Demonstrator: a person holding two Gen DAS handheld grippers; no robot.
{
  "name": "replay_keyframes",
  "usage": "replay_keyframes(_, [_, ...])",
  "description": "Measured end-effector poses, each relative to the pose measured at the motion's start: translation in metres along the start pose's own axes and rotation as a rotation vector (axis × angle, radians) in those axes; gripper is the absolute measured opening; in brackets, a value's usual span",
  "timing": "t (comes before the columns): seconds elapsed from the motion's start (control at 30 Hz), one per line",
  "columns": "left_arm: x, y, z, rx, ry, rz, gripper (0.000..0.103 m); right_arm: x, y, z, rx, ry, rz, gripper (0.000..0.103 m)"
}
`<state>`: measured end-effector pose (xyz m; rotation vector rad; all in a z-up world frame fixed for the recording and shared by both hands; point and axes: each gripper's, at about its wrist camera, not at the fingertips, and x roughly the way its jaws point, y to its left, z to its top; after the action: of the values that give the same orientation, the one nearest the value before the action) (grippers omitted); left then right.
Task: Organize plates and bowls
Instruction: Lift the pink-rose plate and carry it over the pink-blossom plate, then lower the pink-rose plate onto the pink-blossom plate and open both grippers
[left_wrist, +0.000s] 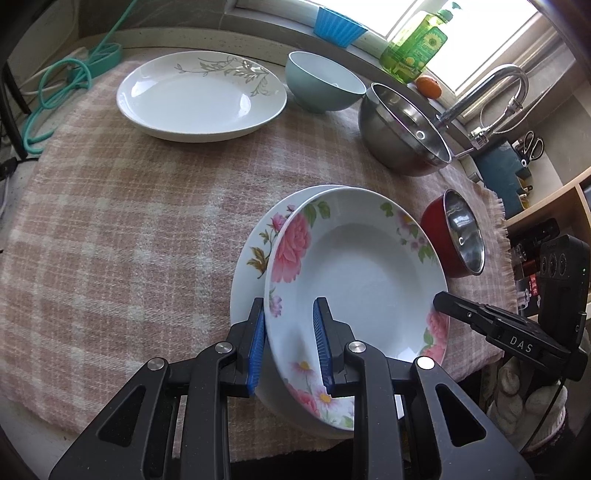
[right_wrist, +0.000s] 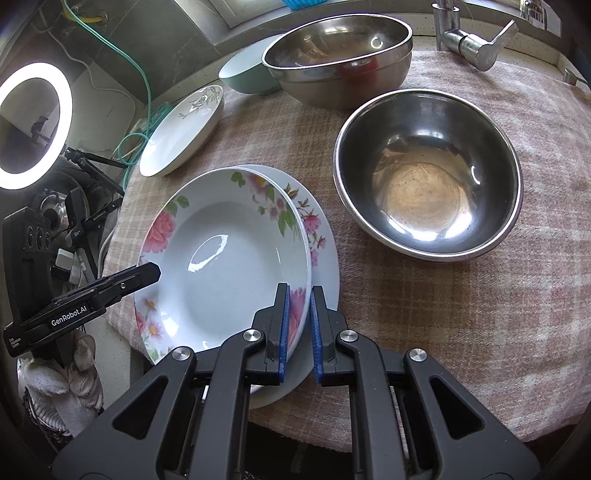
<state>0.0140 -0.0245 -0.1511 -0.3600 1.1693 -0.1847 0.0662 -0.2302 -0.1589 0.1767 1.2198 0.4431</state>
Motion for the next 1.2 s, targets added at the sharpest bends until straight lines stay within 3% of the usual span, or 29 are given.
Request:
replay_keyframes(0.73, [-0.001,0.002,0.003,0.010,-0.007,0.012,0.022,-0.002,0.013,0.002,-0.059,-0.009,-0.075,0.023])
replay_keyframes(1.2, [-0.018,0.020,0.019,-0.008,-0.036,-0.007,0.023,-0.018,0.021,0.013,-0.049,-0.069,-0.088,0.023])
